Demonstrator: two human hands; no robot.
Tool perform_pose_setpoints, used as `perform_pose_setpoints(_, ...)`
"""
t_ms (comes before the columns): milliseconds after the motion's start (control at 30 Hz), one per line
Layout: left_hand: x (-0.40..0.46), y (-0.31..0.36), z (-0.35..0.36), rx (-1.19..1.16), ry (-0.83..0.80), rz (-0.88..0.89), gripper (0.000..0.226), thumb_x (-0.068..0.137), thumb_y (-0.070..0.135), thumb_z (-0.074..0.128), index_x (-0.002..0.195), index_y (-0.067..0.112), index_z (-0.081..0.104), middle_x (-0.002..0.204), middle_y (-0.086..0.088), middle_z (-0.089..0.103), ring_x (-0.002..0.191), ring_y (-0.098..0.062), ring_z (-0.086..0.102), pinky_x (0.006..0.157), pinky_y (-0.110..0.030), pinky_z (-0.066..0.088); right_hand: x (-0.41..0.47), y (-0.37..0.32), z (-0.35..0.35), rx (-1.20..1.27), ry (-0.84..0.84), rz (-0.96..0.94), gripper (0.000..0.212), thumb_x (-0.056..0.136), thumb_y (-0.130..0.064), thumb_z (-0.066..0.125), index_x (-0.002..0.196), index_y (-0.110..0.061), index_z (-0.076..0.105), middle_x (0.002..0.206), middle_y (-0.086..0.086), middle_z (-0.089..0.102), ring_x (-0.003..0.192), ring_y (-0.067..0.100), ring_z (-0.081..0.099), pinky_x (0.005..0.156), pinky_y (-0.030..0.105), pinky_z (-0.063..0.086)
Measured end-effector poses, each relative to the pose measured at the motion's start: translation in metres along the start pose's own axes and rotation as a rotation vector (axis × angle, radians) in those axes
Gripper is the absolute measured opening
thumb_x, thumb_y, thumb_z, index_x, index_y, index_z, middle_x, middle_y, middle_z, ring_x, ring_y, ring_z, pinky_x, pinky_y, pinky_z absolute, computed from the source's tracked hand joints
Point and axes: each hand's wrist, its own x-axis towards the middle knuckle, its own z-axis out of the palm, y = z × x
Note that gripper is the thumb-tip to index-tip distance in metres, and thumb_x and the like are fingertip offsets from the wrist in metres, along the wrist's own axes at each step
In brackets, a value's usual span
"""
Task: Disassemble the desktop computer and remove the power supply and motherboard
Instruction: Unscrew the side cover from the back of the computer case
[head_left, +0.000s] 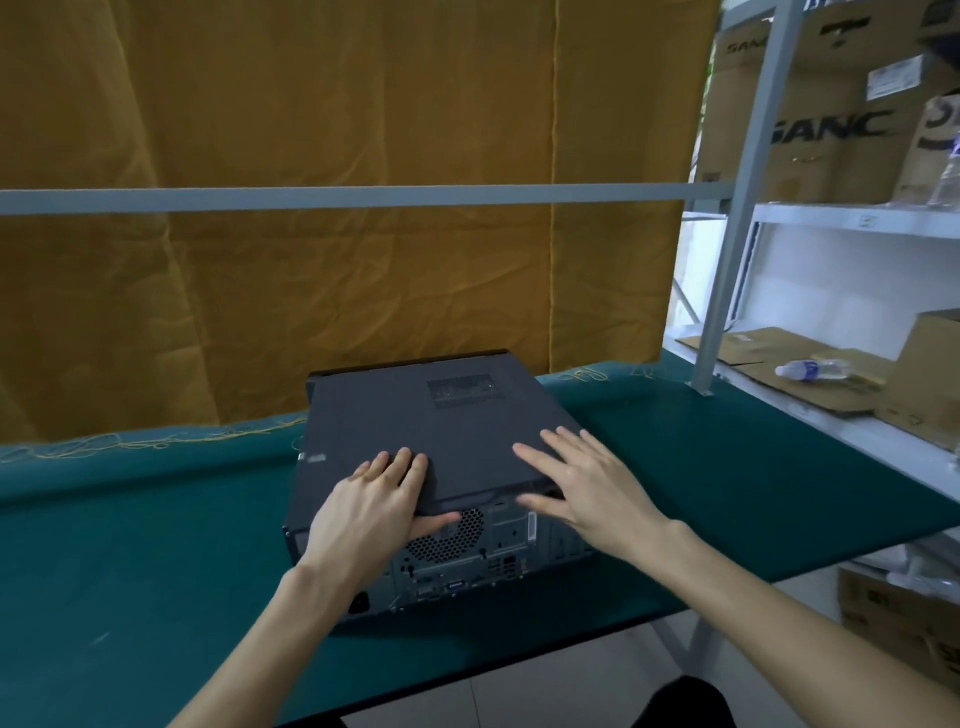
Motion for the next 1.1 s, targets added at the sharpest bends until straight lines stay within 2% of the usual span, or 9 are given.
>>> perform_pose_setpoints(100,0.001,-0.001,-0.006,0.000,0.006,-0.002,0.102,0.096,0.075,0.007,0.112,0.001,0.075,0.112,-0.015,0.075,0.094,-0.034,0.075,0.067,-0.041,0.064,-0.005,0.013,-0.008,0.024,-0.026,0.055,0.078,0.094,-0.071,0.026,0.161,-0.031,0.027,0.167,0.007,0.029,0.155,0.021,0.022,0.126,0.033,0.013)
perform_pose_setpoints(233,-0.005,0.006,-0.005,-0.013,0.020,-0.005,0.100,0.097,0.073,0.008,0.110,0.000,0.075,0.111,-0.016,0.075,0.095,-0.035,0.075,0.071,-0.043,0.064,-0.004,0.018,-0.013,-0.070,-0.068,-0.014,0.076,0.098,-0.067,0.028,0.161,-0.025,0.029,0.165,0.009,0.033,0.153,0.021,0.028,0.126,0.031,0.005)
perform_pose_setpoints(400,0.000,0.001,-0.009,-0.007,0.021,0.001,0.100,0.097,0.073,0.007,0.108,0.002,0.076,0.107,-0.014,0.076,0.091,-0.032,0.076,0.067,-0.040,0.064,0.004,0.021,-0.022,-0.147,-0.088,-0.064,0.074,0.099,-0.064,0.034,0.157,-0.019,0.040,0.155,0.012,0.048,0.143,0.026,0.045,0.123,0.034,0.025)
perform_pose_setpoints(500,0.001,0.001,-0.010,-0.002,0.035,0.001,0.099,0.098,0.072,0.008,0.106,0.002,0.076,0.104,-0.013,0.077,0.088,-0.032,0.076,0.065,-0.039,0.063,0.007,0.021,-0.026,-0.181,-0.114,-0.064,0.075,0.098,-0.066,0.032,0.157,-0.022,0.039,0.154,0.010,0.050,0.141,0.026,0.047,0.119,0.036,0.034)
perform_pose_setpoints(667,-0.006,0.007,-0.006,-0.030,0.072,-0.020,0.097,0.099,0.070,0.011,0.104,-0.001,0.077,0.106,-0.017,0.076,0.090,-0.035,0.076,0.070,-0.043,0.064,0.008,0.020,-0.026,-0.189,-0.135,-0.061,0.076,0.097,-0.067,0.032,0.158,-0.023,0.037,0.157,0.009,0.047,0.144,0.025,0.044,0.119,0.035,0.034)
perform_pose_setpoints(800,0.000,0.003,-0.015,-0.026,0.080,-0.031,0.097,0.098,0.071,0.012,0.103,0.000,0.077,0.104,-0.014,0.077,0.088,-0.033,0.076,0.067,-0.041,0.064,0.011,0.021,-0.033,-0.138,-0.134,-0.035,0.085,0.087,-0.074,0.021,0.158,-0.029,0.037,0.160,0.006,0.042,0.147,0.022,0.040,0.119,0.035,0.035)
perform_pose_setpoints(933,-0.007,0.009,-0.008,-0.031,0.086,-0.053,0.087,0.096,0.068,0.025,0.105,-0.002,0.077,0.106,-0.017,0.076,0.092,-0.035,0.076,0.072,-0.045,0.064,0.011,0.020,-0.033,-0.165,-0.121,-0.061,0.085,0.087,-0.074,0.021,0.157,-0.029,0.039,0.158,0.005,0.045,0.146,0.022,0.042,0.117,0.034,0.036)
perform_pose_setpoints(1100,-0.005,0.005,-0.006,-0.025,0.097,-0.059,0.091,0.099,0.070,0.017,0.104,0.001,0.076,0.104,-0.014,0.076,0.090,-0.033,0.076,0.073,-0.041,0.064,0.011,0.021,-0.034,-0.166,-0.108,-0.058,0.089,0.084,-0.075,0.015,0.156,-0.029,0.040,0.156,0.004,0.048,0.145,0.021,0.043,0.114,0.036,0.040)
